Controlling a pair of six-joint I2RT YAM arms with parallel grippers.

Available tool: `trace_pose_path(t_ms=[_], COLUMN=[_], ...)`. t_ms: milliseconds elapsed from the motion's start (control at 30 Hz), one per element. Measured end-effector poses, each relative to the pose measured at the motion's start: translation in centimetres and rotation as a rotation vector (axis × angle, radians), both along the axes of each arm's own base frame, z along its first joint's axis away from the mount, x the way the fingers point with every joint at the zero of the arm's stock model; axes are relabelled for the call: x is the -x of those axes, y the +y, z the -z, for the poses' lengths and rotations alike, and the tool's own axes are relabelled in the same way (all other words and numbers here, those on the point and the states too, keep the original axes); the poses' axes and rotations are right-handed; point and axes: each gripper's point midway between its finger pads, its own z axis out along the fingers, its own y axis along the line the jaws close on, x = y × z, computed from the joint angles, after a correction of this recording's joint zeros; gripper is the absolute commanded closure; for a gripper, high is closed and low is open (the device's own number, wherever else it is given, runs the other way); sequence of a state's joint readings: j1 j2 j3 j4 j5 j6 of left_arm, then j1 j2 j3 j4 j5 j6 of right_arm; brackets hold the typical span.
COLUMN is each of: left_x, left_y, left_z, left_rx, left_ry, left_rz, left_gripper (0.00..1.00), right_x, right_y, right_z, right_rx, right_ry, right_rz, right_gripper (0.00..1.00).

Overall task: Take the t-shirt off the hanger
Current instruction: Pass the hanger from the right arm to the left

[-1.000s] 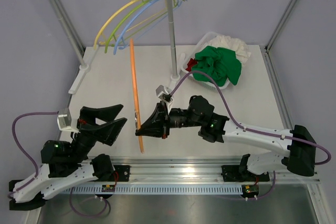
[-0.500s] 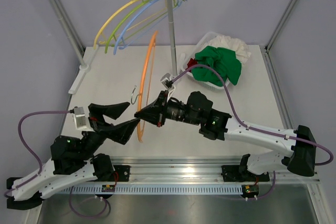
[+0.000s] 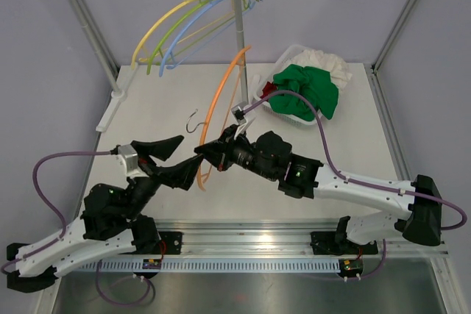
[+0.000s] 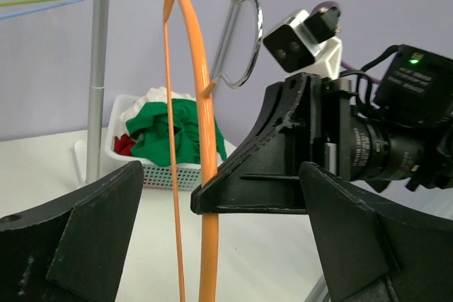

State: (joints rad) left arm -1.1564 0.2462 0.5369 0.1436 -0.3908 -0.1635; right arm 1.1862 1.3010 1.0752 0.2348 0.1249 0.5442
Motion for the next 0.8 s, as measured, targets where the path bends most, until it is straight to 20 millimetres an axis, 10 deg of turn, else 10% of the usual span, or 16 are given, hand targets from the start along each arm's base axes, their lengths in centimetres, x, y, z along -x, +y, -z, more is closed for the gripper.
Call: trace_pose_path(t_ms=[800], left_x=[-2.3], left_y=[-0.7], left_z=[1.2], left_rx=[-0.072], left_ry=[0.015], left_rz=[-0.115], left_gripper=[0.46], right_x=[2.9], right_y=[0.6], right_z=[3.3], right_rx=[0.066], right_ry=[0.005], right_rz=[-0.017], right_gripper=[1.0])
